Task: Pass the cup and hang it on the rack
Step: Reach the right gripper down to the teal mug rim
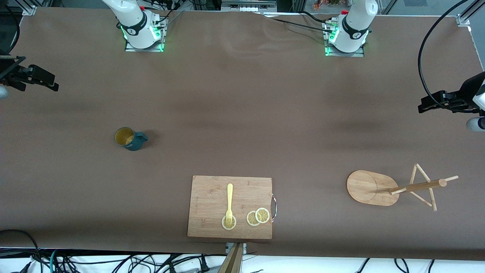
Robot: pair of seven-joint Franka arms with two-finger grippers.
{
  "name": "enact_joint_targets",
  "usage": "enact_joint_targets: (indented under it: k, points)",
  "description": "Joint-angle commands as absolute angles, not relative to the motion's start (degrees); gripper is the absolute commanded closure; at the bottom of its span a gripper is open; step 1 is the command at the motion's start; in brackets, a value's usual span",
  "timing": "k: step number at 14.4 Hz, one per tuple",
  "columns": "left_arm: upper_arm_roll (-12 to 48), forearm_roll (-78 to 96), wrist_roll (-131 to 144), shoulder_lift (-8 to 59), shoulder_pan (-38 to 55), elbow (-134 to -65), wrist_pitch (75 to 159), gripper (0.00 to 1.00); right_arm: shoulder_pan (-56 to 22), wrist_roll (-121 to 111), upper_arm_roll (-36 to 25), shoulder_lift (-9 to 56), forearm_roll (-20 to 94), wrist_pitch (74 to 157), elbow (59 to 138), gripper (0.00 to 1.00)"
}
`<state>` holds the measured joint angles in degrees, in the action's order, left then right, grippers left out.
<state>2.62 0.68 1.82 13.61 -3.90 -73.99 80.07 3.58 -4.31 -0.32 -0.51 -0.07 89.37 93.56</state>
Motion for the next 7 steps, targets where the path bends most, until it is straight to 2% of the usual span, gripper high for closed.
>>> enact_joint_targets:
  k: [1, 7]
  points:
    - [2.6, 0.1, 0.3, 15.4, -3.9, -71.3, 79.7, 0.0, 3.8, -3.6, -0.2, -0.2, 0.8, 88.4, 92.4, 0.0]
    - [2.7, 0.0, 0.4, 17.8, -3.3, -68.7, 79.7, 0.0, 3.8, -3.7, -0.2, -0.2, 0.8, 88.3, 92.4, 0.0]
